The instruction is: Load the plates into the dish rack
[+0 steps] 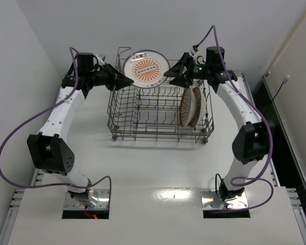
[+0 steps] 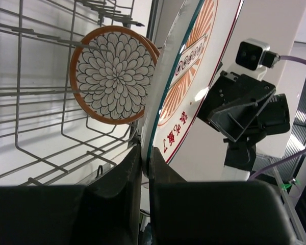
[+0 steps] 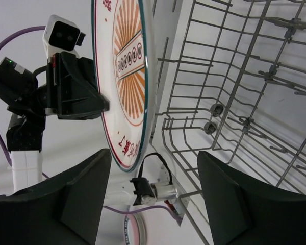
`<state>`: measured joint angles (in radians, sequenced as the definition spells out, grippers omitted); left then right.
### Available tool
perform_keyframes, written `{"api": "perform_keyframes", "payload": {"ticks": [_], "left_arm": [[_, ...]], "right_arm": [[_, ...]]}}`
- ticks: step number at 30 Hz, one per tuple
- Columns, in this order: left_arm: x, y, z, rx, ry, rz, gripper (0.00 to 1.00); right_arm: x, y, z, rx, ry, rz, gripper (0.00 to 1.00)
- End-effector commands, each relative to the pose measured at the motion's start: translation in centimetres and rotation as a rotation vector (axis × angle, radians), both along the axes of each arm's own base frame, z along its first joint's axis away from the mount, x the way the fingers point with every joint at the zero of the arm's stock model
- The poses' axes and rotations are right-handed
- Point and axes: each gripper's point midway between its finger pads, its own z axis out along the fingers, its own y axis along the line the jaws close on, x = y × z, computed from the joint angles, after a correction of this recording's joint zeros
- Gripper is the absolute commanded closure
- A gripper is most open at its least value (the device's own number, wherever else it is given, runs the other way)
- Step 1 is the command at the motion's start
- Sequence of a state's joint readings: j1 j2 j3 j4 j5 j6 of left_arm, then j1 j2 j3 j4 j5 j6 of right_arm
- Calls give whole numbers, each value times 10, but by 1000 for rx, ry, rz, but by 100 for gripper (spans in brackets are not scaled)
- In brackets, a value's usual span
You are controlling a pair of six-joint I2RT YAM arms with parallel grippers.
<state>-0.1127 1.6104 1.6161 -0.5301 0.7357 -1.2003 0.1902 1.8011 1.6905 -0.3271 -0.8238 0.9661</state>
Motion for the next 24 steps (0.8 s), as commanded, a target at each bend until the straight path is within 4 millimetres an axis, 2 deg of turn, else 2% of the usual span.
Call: {"api": "perform_keyframes", "payload": {"ticks": [1,5,6,9,10,12,13,17,20,21,22,23,24], "left_arm": [[-8,-10,43,-51,-148,-87,100],[-13,-17,44,-66,-145,-128,100],[-15,-21,44,-67,-144,-137,100],[-20,-26,45,-73,-150,-171,100],[-20,-27,42,-79,-139,-183,100],[-22,-32,39,-80,-137,-209,100],[-23,-33,39,-84,-136,-218,100],[-23,-34,28,-72,-125,-246,100],[-23,-35,25,-72,-122,-260,95],[-23,-35,25,-72,-122,-260,85],[-23,-35,25,-72,-122,-260,80],[-22,-36,21,-76,-111,-267,74],[-22,-36,21,-76,-111,-268,63]], "right_arm": [[5,4,8,35,-40,20,40],[14,6,-6,40,11,4,48],[15,6,-2,42,1,4,51],[22,7,-4,46,8,1,69],[24,7,0,45,-3,-7,80],[26,6,0,38,14,-16,91],[28,6,5,35,6,-27,100],[26,1,13,7,0,-60,100],[19,-7,31,-21,-36,-105,100],[19,-16,29,-50,-26,-141,100],[14,-19,44,-59,-56,-155,100],[13,-27,48,-75,-61,-178,100],[13,-32,49,-106,-73,-207,100]]}}
